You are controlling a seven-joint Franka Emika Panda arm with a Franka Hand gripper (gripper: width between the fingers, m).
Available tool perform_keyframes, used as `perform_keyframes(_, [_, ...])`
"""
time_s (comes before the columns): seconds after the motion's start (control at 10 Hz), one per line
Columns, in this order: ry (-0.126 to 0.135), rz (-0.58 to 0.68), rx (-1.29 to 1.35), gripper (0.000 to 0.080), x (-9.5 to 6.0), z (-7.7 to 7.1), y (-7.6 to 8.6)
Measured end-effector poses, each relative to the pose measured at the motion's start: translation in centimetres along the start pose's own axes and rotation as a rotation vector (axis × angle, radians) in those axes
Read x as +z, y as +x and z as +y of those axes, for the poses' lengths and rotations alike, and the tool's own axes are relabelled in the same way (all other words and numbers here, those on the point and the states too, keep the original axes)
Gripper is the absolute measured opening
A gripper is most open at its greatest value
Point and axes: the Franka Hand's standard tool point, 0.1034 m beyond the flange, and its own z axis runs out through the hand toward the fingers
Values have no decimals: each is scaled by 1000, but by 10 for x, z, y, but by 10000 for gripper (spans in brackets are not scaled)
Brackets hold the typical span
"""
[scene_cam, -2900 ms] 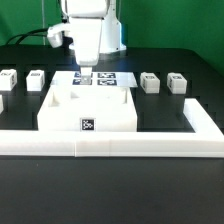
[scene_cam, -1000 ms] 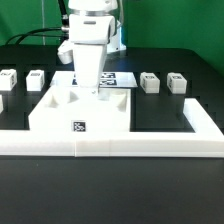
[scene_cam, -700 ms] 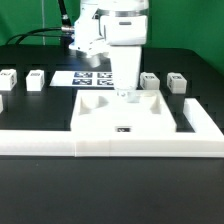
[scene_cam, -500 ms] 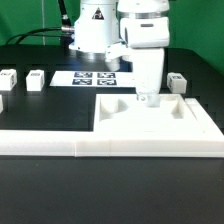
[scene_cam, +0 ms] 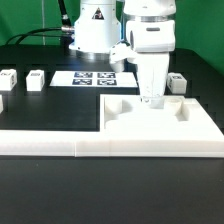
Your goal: Assemble square table
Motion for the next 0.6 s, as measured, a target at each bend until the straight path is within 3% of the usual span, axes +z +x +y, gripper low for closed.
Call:
perform_keyframes(0.1, [1, 0, 1, 131, 0, 0, 0])
perform_keyframes(0.2, [1, 0, 2, 280, 0, 0, -1])
perform_keyframes(0.3, [1, 0, 2, 280, 0, 0, -1])
perform_keyframes(0.4, [1, 0, 2, 457, 0, 0, -1])
perform_keyframes(0.5, [1, 0, 2, 457, 0, 0, -1])
perform_keyframes(0.6, [1, 0, 3, 609, 0, 0, -1])
